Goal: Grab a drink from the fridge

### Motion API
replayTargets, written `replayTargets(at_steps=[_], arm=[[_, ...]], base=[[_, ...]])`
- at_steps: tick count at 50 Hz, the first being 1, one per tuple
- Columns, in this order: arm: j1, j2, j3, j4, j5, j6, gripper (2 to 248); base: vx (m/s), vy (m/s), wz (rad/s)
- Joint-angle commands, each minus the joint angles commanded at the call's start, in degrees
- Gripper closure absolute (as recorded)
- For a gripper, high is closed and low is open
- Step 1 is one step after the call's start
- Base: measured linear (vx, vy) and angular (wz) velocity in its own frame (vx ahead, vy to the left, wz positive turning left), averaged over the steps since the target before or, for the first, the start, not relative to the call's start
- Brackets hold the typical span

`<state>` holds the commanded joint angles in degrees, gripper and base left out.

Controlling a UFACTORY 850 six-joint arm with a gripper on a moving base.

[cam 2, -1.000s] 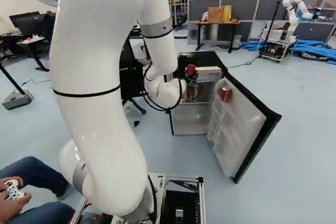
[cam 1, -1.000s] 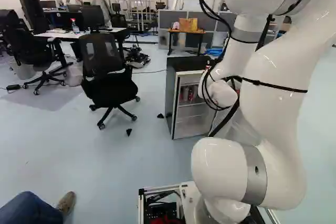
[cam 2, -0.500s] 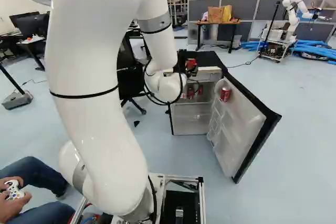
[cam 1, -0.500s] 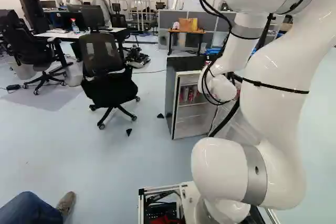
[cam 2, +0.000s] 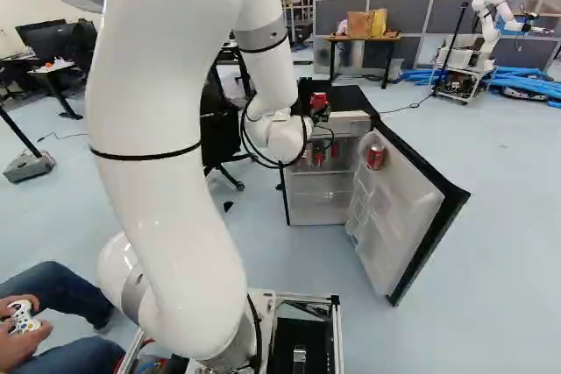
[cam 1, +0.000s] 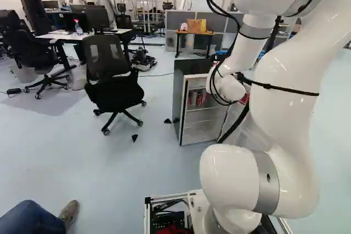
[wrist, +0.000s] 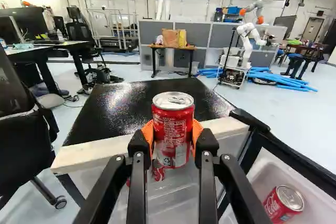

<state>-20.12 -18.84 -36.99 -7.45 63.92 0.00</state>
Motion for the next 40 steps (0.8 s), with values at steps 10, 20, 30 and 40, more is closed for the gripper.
replayTargets(at_steps=[10,20,30,40], arm=[[0.3,-1.3,-1.6,0.0,-0.7,0.0,157],[0.6,-2.6,-3.2,0.0,-1.3,0.0,157],[0.9,-4.0,-4.9,0.0,-1.3,0.0,157],[1.2,-5.3,-6.7,0.0,-1.3,0.0,157]], base=[[0.000,0.000,0.000],[0.000,0.000,0.000],[0.000,0.000,0.000],[0.000,0.000,0.000]])
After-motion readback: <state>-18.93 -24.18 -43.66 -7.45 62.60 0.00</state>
